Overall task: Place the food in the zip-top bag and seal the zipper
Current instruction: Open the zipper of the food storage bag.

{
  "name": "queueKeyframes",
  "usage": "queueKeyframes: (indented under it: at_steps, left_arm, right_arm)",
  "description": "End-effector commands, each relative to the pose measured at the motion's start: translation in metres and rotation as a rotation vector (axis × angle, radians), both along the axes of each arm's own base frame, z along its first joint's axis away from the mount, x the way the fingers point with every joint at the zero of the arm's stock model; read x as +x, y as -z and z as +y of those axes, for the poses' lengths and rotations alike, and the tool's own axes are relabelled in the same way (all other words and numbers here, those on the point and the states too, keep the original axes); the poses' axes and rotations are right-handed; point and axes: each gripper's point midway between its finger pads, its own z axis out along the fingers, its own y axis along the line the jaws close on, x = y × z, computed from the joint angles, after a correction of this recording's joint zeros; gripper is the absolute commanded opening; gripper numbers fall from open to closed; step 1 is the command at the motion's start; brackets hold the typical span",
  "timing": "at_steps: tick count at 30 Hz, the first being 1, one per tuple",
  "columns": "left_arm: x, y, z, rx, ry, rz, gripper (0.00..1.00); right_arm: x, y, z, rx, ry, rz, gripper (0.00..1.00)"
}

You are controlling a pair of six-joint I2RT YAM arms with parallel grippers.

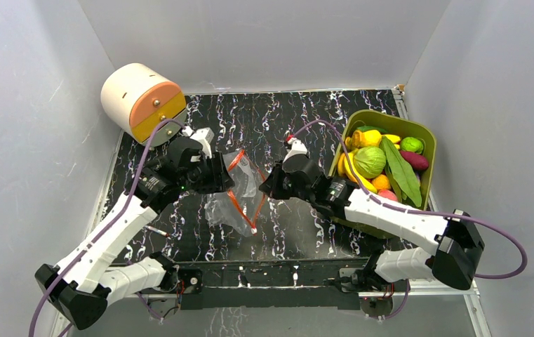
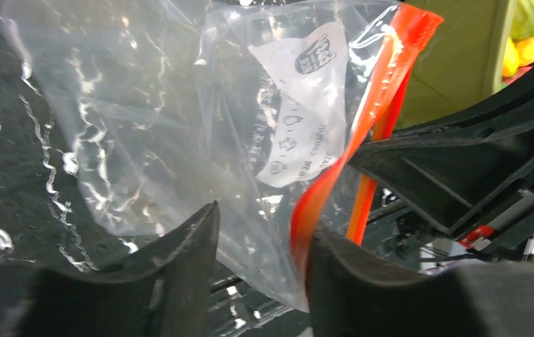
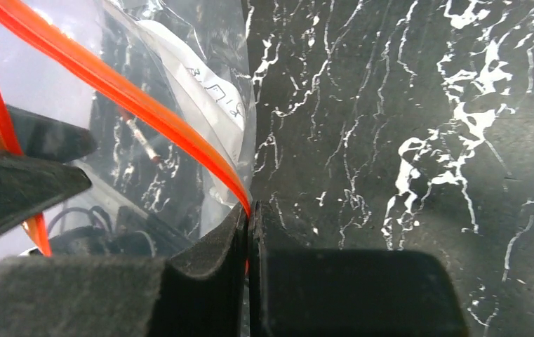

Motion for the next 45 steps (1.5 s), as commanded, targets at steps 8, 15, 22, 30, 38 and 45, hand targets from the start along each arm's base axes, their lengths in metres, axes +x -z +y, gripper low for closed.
queueKeyframes:
  at_steps: [8, 15, 22, 30, 38, 45]
  left_arm:
    - [-0.027, -0.066, -0.049, -0.328, 0.241, -0.08, 0.69]
    - [-0.019, -0.063, -0.042, -0.262, 0.221, -0.103, 0.72]
    - [0.002, -0.039, -0.036, -0.144, 0.191, -0.112, 0.72]
    - [0.023, -0.02, -0.009, 0.012, 0.072, -0.16, 0.57]
    - [0.021, -0.014, -0.014, -0.018, 0.114, -0.189, 0.09]
    - [0.022, -0.04, -0.002, -0.008, 0.075, -0.268, 0.0]
  right_arm:
    - [0.003, -0.085, 0.024, 0.336, -0.002, -0.082, 0.0]
    - [0.008, -0.109, 0.02, 0.433, 0.062, -0.103, 0.0]
    - [0.012, -0.114, 0.027, 0.467, 0.063, -0.094, 0.0]
    - [0.011, -0.102, 0.029, 0.456, 0.06, -0.071, 0.0]
    - [0.009, -0.095, 0.031, 0.451, 0.048, -0.061, 0.0]
    - [0.011, -0.088, 0.029, 0.413, 0.048, -0.076, 0.0]
